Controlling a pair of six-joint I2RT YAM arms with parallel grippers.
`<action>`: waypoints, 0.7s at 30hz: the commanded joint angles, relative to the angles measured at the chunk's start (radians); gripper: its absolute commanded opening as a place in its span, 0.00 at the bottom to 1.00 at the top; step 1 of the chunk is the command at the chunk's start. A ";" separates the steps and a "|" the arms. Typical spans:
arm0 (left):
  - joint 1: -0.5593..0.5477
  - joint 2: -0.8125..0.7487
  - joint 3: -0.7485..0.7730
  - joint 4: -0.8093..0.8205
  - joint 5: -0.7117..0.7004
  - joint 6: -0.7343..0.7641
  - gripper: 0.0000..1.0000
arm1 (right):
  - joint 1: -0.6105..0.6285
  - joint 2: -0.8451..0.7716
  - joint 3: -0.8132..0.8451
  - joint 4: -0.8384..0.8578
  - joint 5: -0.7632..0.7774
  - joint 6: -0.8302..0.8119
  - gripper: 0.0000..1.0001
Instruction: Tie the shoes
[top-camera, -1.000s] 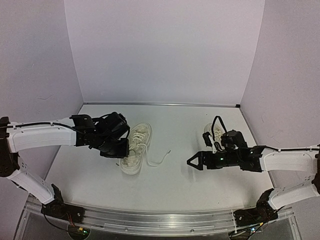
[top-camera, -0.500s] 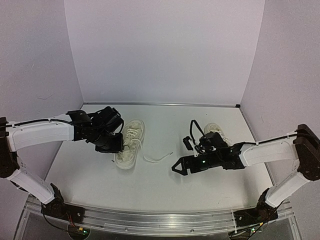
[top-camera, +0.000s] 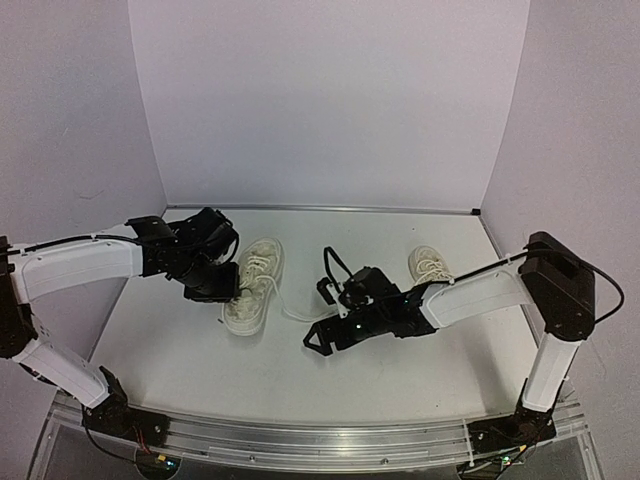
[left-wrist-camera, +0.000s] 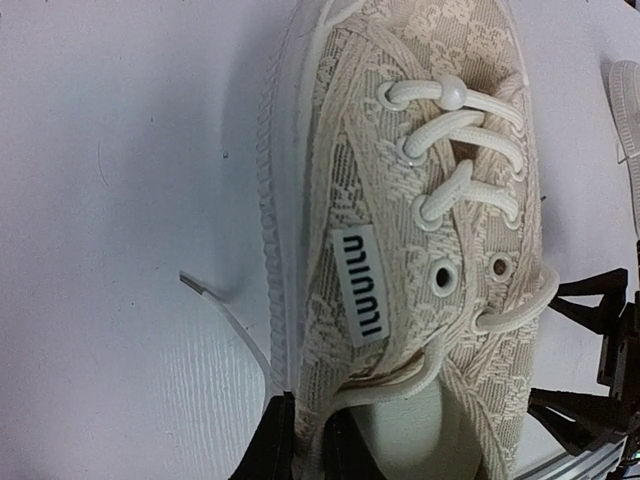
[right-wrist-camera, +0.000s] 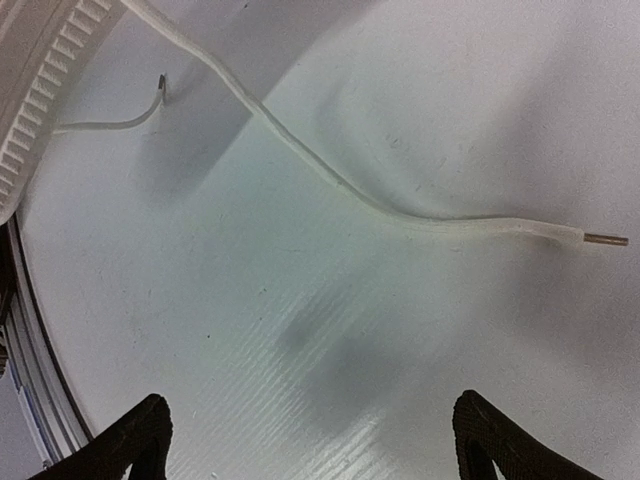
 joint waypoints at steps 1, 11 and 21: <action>0.002 -0.036 0.032 0.051 0.004 0.026 0.00 | 0.013 0.038 0.078 0.011 0.039 -0.046 0.93; 0.005 -0.032 0.026 0.073 0.023 0.030 0.00 | 0.047 0.122 0.243 -0.120 0.221 -0.166 0.88; 0.016 -0.013 0.036 0.083 0.035 0.042 0.00 | 0.046 0.219 0.330 -0.160 0.297 -0.360 0.93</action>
